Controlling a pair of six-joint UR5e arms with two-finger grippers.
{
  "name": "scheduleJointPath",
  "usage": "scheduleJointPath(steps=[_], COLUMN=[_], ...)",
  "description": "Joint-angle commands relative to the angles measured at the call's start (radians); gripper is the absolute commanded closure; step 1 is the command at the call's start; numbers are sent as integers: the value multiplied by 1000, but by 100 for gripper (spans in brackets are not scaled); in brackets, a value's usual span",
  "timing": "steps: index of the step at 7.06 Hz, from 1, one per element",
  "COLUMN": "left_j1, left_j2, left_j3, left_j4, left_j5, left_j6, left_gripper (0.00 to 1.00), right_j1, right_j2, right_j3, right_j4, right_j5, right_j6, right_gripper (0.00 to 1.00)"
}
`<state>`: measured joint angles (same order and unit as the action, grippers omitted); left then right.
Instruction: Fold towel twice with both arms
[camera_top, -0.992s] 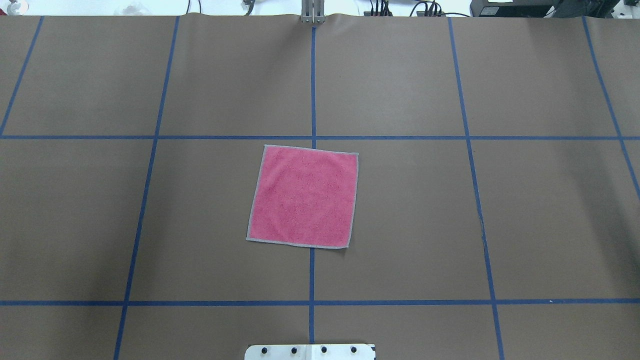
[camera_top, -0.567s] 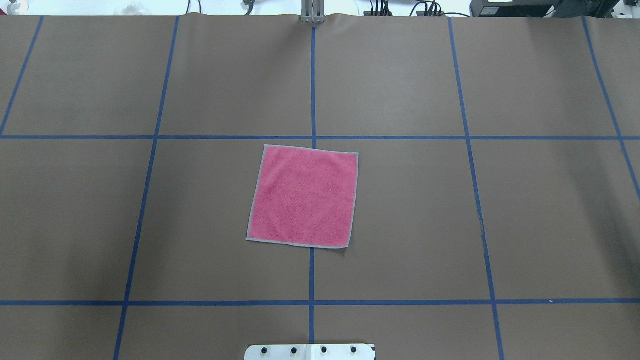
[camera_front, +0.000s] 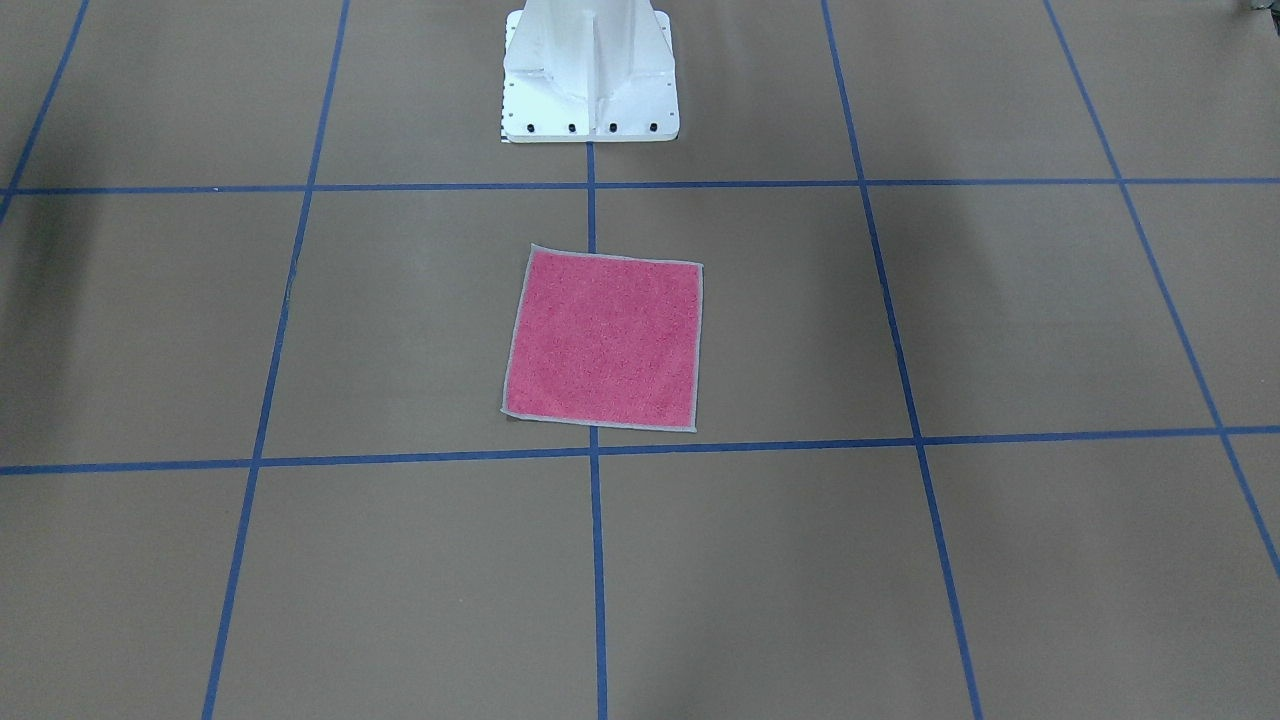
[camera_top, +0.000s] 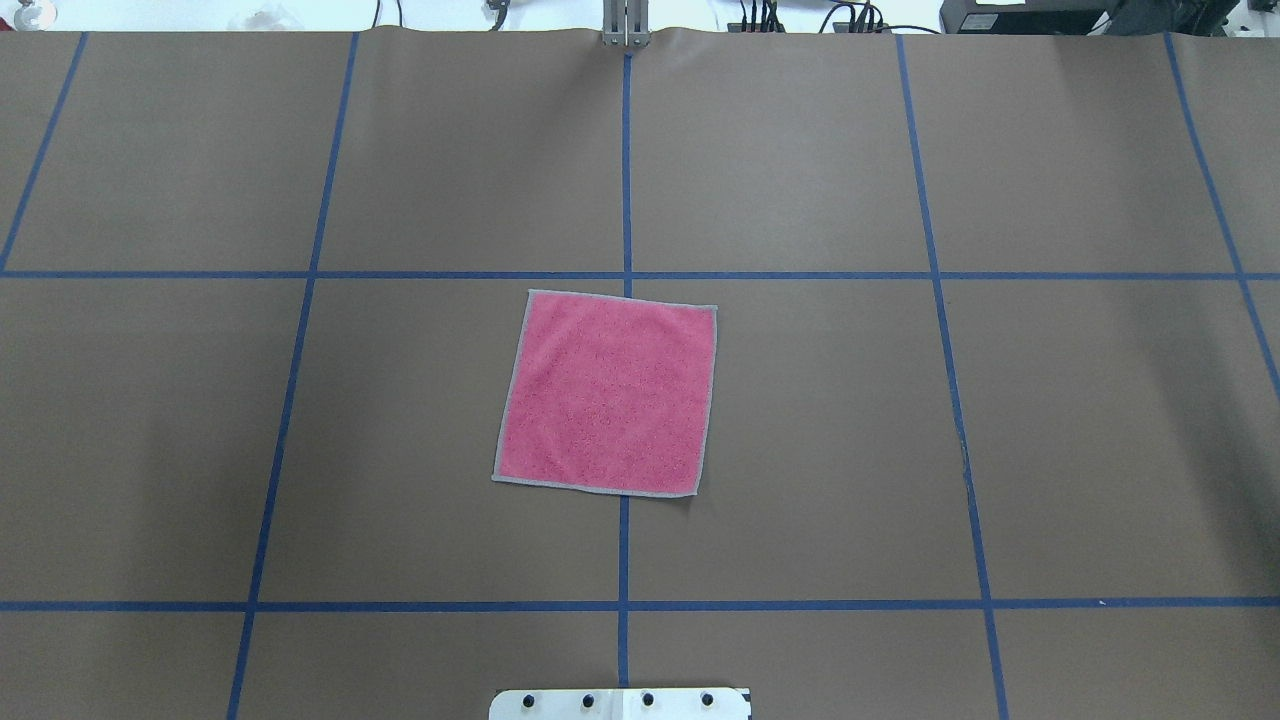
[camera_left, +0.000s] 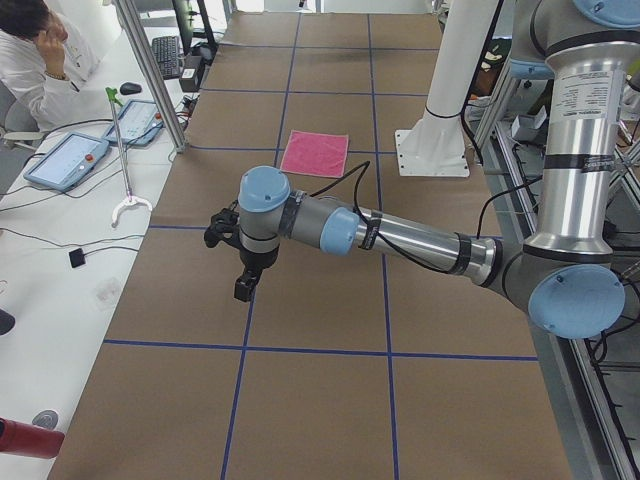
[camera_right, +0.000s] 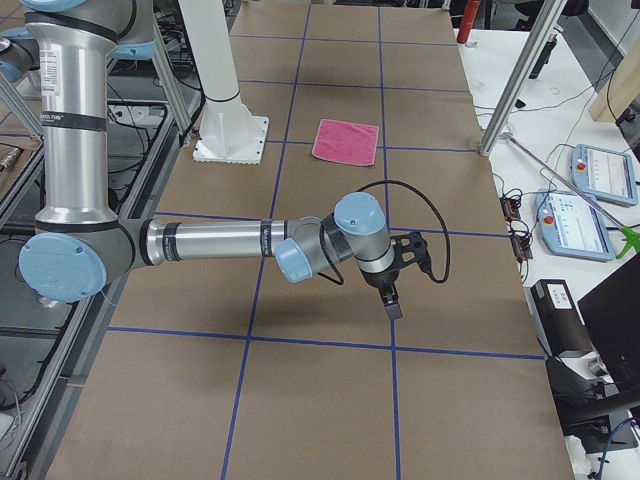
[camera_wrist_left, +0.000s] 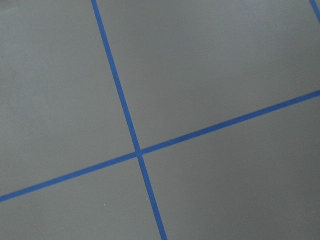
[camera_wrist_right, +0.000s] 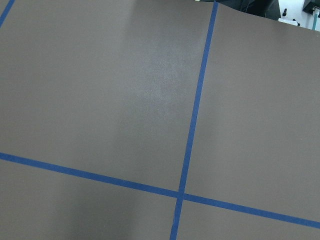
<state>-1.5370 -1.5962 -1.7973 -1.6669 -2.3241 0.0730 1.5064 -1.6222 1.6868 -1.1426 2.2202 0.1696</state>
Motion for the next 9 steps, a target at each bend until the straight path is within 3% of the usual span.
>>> scheduleJointPath(steps=[1,2,4,7,9], left_j1=[1,1,107,323,455], left_j2=[-13,-13,-39,-126,-154], left_j3=[21,19,7,3,1], left_j4=[-154,-192,-221,-328,-454], left_j5=[-4,-6,-5,3,49], left_j6=[-19,-33,-102,-519,-912], left_gripper=[0,0,0,0,0], right_j1=[0,-2,-36,-222,-357], right_j2=[1,1,5,33,70], right_j3=[-4,0,5,10,92], right_j4=[3,18,75,284,297], right_j5=[42,80,104,93,29], right_j6=[23,33,138,553,806], right_gripper=[0,0,0,0,0])
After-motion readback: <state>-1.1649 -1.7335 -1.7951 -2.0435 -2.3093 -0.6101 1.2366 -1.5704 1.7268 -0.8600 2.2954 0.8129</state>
